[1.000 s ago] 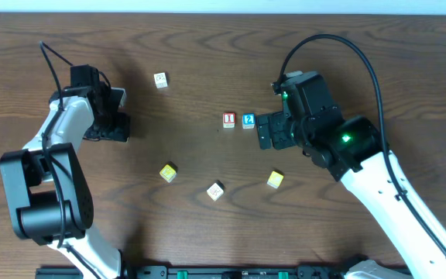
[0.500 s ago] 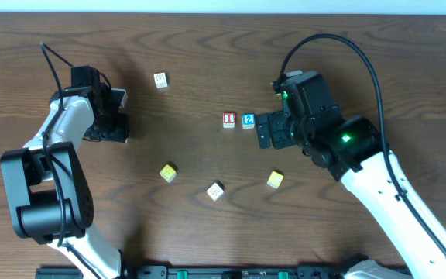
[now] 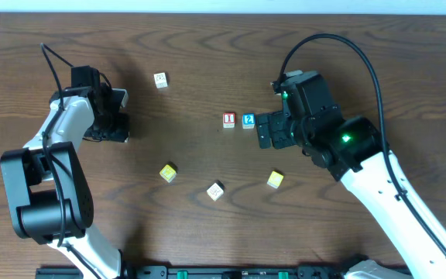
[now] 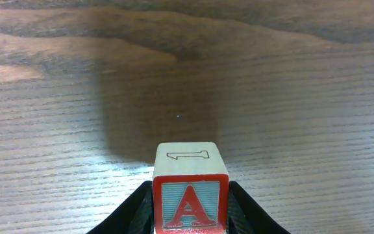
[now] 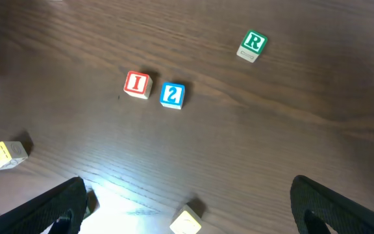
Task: Spell out Ai2
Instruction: 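Carry the red A block right and lower it left of I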
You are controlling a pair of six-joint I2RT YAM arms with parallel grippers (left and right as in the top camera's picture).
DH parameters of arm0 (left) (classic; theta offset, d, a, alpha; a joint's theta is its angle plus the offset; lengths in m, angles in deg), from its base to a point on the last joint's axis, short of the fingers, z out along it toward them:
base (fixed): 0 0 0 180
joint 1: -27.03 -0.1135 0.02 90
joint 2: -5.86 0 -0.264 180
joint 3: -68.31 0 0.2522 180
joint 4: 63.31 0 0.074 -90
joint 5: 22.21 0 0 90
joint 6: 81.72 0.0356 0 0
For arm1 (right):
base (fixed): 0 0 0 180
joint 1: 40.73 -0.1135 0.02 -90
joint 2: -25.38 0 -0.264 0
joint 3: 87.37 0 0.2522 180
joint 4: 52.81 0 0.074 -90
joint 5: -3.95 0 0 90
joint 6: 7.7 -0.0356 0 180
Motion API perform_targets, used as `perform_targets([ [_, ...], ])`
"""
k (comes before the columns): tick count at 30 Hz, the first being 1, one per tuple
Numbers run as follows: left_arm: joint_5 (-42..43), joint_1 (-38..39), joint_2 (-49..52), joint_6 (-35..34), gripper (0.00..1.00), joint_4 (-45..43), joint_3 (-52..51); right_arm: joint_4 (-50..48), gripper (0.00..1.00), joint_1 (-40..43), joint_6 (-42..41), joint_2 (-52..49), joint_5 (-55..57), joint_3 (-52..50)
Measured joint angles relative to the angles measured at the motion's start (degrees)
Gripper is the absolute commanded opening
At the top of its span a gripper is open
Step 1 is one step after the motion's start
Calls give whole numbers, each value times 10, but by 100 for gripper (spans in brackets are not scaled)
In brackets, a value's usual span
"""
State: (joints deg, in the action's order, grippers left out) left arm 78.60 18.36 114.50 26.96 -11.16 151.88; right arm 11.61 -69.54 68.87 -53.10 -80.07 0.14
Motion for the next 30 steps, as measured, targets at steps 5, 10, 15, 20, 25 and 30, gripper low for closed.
perform_targets([
  [5, 2, 0, 0, -5, 28, 3, 1, 0, 99, 0, 0, 0, 0, 0],
  [10, 4, 0, 0, -18, 6, 4, 2, 0, 99, 0, 0, 0, 0, 0],
  [15, 5, 1, 0, -46, 6, 10, 9, -3, 99, 0, 0, 0, 1, 0],
  [20, 20, 17, 0, -66, 6, 30, 49, -4, 99, 7, 0, 0, 16, 0],
  [25, 28, 83, 0, -104, 6, 15, 92, -3, 99, 42, 0, 0, 17, 0],
  [30, 27, 172, 0, -169, 6, -30, 100, 3, 99, 98, 0, 0, 0, 0],
])
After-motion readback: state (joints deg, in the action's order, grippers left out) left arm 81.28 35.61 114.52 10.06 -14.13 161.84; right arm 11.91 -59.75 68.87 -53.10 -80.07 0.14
